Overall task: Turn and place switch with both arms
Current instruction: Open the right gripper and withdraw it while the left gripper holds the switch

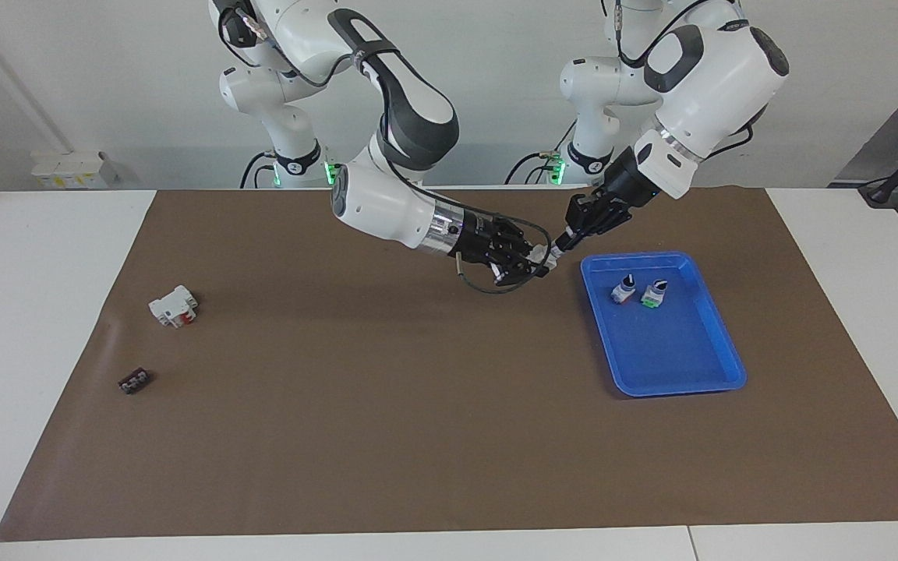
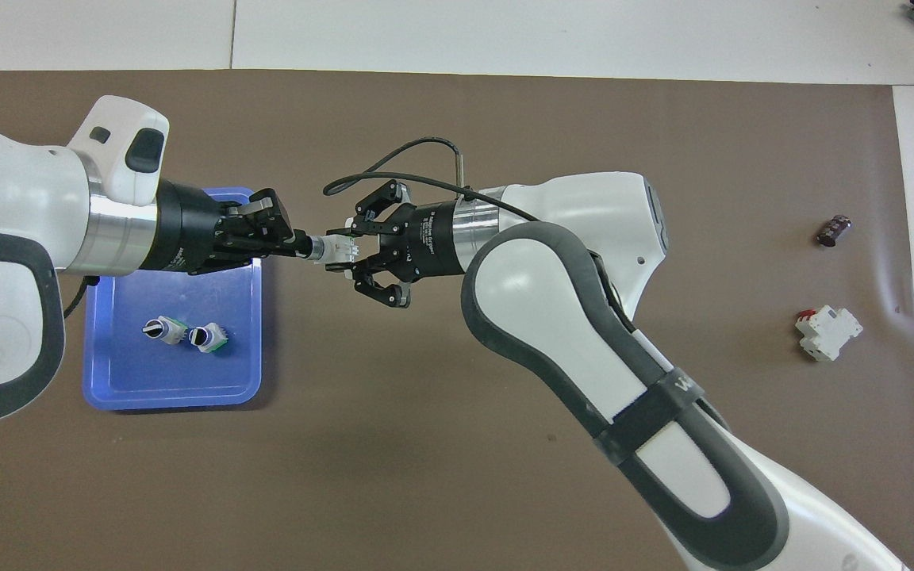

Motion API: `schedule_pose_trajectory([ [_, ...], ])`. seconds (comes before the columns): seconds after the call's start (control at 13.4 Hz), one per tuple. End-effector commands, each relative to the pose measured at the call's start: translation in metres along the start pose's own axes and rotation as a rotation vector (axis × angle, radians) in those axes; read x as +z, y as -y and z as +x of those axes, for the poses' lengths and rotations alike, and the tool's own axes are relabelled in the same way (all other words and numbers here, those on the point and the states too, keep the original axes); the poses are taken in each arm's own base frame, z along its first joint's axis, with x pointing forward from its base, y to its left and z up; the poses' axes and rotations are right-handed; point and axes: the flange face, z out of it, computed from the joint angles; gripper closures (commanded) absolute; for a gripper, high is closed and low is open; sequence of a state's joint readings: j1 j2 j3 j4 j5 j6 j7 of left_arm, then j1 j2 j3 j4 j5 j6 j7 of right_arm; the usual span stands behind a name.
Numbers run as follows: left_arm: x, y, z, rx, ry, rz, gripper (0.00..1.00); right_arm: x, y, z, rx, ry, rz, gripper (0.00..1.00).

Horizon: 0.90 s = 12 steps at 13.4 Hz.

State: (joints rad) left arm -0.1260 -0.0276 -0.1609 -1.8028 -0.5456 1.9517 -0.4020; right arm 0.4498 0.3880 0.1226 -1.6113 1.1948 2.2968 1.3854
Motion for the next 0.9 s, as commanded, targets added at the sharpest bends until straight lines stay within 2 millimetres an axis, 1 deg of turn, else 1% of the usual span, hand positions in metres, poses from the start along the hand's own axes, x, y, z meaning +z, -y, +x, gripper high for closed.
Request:
schedule_pose_trajectory([
  [0.0, 0.024, 0.007, -0.035, 0.038, 0.114, 0.054, 1.00, -0.016, 0.015, -0.022, -0.014, 0.032, 0.077, 0.03],
  [0.15, 0.023, 0.009, -0.034, 0.048, 0.113, 0.053, 1.00, -0.033, 0.013, -0.035, -0.067, 0.021, 0.086, 0.02],
  [0.3, 0.019, 0.015, -0.028, 0.064, 0.106, 0.051, 1.00, -0.048, 0.008, -0.040, -0.096, 0.002, 0.091, 0.01],
  [0.37, 0.019, 0.017, -0.027, 0.070, 0.098, 0.052, 1.00, -0.060, 0.007, -0.039, -0.110, -0.021, 0.099, 0.01],
  [0.45, 0.020, 0.021, -0.025, 0.094, 0.093, 0.070, 1.00, -0.076, 0.006, -0.037, -0.131, -0.052, 0.107, 0.01],
  [0.52, 0.018, 0.026, -0.021, 0.100, 0.081, 0.080, 1.00, -0.091, -0.001, -0.036, -0.174, -0.084, 0.088, 0.01],
  [0.67, 0.021, 0.036, -0.016, 0.139, 0.052, 0.116, 1.00, -0.129, -0.010, -0.034, -0.276, -0.145, 0.054, 0.01],
  [0.75, 0.024, 0.042, -0.016, 0.167, 0.032, 0.150, 1.00, -0.151, -0.009, -0.028, -0.326, -0.201, 0.033, 0.01],
  [0.82, 0.028, 0.053, -0.012, 0.188, 0.019, 0.175, 1.00, -0.166, -0.007, -0.018, -0.379, -0.274, -0.007, 0.01],
])
